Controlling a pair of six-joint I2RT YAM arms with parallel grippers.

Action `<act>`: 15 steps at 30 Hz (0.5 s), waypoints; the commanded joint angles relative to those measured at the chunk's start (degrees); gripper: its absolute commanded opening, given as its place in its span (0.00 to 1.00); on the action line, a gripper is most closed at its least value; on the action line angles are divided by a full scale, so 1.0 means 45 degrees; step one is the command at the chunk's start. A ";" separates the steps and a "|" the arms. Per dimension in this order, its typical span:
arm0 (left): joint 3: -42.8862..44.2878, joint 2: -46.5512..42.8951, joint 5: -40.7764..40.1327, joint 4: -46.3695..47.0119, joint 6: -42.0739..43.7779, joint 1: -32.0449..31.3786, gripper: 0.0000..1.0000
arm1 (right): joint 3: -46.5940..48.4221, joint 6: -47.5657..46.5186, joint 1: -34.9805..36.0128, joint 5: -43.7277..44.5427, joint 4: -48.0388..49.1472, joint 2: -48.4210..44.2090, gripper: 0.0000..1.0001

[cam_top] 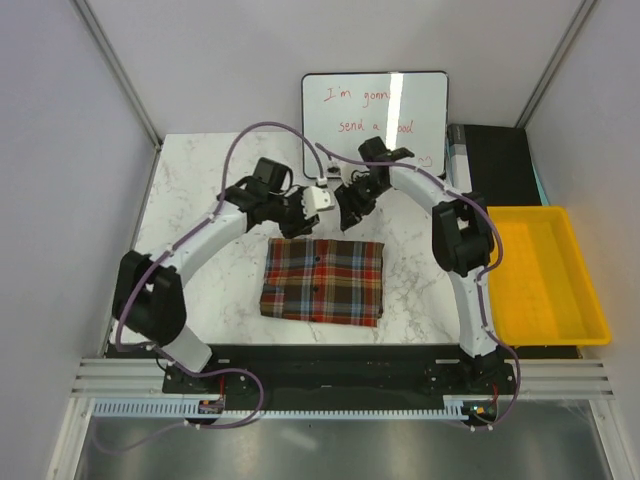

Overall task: Fold and stack the long sleeve shirts
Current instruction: Fold the shirt

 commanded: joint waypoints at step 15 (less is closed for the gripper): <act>0.3255 0.3248 0.3686 -0.5085 -0.1690 0.4147 0.67 | -0.3481 -0.1534 -0.0818 0.0285 -0.2042 -0.3384 0.73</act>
